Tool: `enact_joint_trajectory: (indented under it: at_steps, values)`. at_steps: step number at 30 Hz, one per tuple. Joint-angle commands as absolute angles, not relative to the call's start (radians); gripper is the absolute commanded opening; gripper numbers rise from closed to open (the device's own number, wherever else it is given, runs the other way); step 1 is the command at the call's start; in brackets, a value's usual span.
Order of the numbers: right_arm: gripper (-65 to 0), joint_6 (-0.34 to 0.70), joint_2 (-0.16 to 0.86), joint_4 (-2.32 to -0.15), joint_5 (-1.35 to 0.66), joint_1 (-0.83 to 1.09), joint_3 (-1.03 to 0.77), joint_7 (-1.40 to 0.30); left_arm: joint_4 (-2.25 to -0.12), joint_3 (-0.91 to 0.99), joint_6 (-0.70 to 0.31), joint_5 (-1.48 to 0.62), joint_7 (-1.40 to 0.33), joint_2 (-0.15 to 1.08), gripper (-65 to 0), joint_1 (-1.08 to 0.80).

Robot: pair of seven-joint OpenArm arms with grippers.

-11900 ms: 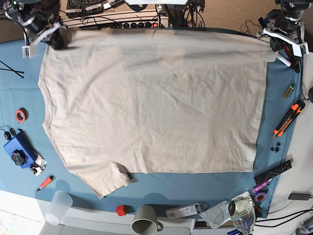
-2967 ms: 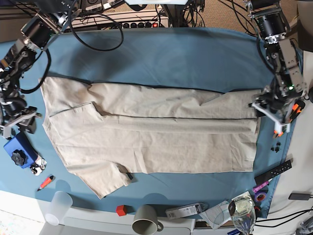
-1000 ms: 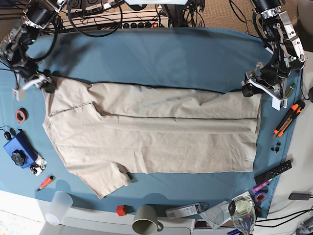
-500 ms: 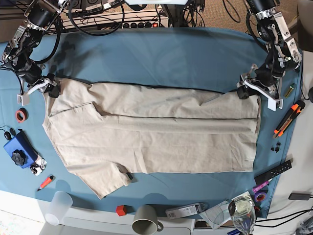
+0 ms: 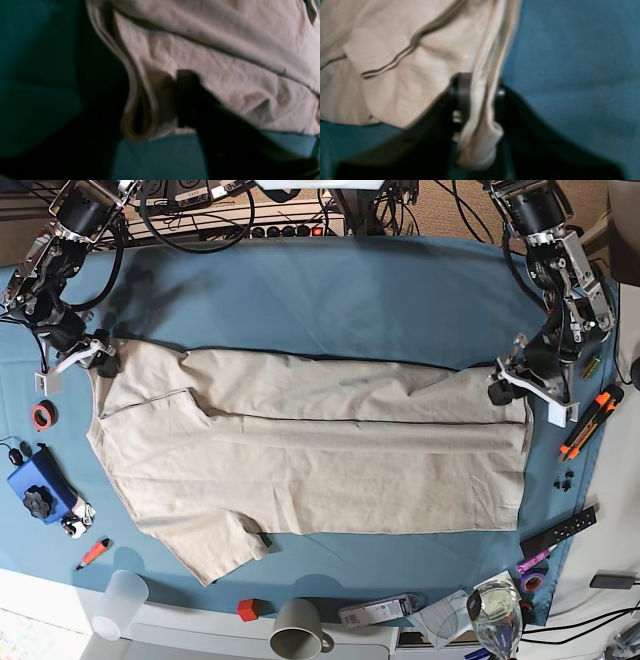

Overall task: Fold the T-shirt properly
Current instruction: 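Drag the folded edge with both grippers away from the hem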

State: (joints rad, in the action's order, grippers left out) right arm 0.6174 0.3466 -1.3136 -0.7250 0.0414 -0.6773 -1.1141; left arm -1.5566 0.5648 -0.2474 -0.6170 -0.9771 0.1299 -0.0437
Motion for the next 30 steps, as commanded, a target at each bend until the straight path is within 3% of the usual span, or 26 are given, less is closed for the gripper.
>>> enact_joint_trajectory:
  at_steps: [1, 3, 20, 30]
  values:
    - [-61.5, 0.613, 0.366, -1.320, -0.706, 0.038, -0.677, -1.137, -1.562, 0.565, -0.228, -0.606, -1.015, 0.134, -55.9, -0.044]
    - [-65.0, 0.613, 0.373, -1.320, -0.706, 0.036, -0.677, -1.137, -1.562, 0.566, -0.218, -0.606, -1.043, 0.134, -65.0, -0.044]
    - [-65.0, 0.613, 0.465, -1.322, -0.707, 0.036, -0.758, -1.187, -1.597, 0.566, -0.219, -0.584, -1.136, 0.156, -65.0, -0.057]
    - [-65.0, 0.641, 0.465, -1.322, -0.713, 0.042, -0.801, -1.253, -1.777, 0.566, -0.218, -0.585, -1.145, 0.155, -65.0, -0.244]
